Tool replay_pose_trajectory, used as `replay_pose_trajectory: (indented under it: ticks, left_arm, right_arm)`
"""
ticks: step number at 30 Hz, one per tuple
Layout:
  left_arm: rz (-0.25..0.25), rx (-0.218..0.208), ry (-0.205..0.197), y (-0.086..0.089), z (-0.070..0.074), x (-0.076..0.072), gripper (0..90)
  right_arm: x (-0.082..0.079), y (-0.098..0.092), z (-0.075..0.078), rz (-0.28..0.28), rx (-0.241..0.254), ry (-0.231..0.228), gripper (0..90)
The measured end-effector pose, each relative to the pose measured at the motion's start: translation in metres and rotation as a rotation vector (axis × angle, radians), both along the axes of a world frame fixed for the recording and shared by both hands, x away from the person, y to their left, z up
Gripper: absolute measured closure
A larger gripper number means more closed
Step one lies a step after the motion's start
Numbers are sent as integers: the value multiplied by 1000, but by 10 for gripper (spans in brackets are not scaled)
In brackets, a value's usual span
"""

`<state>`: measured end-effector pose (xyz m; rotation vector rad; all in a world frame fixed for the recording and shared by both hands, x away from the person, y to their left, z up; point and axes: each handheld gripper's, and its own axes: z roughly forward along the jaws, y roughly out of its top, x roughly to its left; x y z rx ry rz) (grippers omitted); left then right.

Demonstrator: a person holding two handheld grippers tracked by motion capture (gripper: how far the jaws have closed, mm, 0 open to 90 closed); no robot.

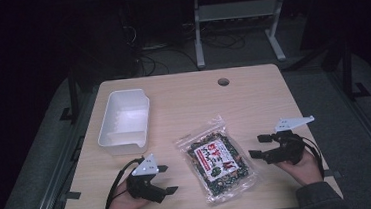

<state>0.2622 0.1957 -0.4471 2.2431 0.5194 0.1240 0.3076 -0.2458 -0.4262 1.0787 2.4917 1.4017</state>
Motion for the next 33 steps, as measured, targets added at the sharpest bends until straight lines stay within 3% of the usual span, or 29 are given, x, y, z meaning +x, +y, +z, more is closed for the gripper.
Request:
replay_pose_trajectory:
  ticks: [3,10,14,18,19,23,28,33]
  left_arm:
    - [5,-9,-4,1,1,0,217]
    - [4,-8,-9,2,2,0,217]
    - [6,-11,-5,2,1,0,216]
    - [5,-10,-7,3,2,0,216]
    - [5,-10,-6,3,2,0,216]
    - [7,-16,-5,5,2,1,216]
    - [6,-18,-5,5,2,1,216]
    - [4,-23,-3,5,3,1,216]
  right_arm:
    - [7,2,4,1,-8,-1,234]
    - [35,15,30,44,-45,-1,235]
    - [61,33,47,78,-90,15,235]
    - [78,46,54,99,-114,29,236]
    - [89,55,56,108,-143,34,242]
    - [109,72,61,132,-195,52,252]
    - [129,83,60,129,-192,85,270]
    - [152,93,45,104,-211,135,327]
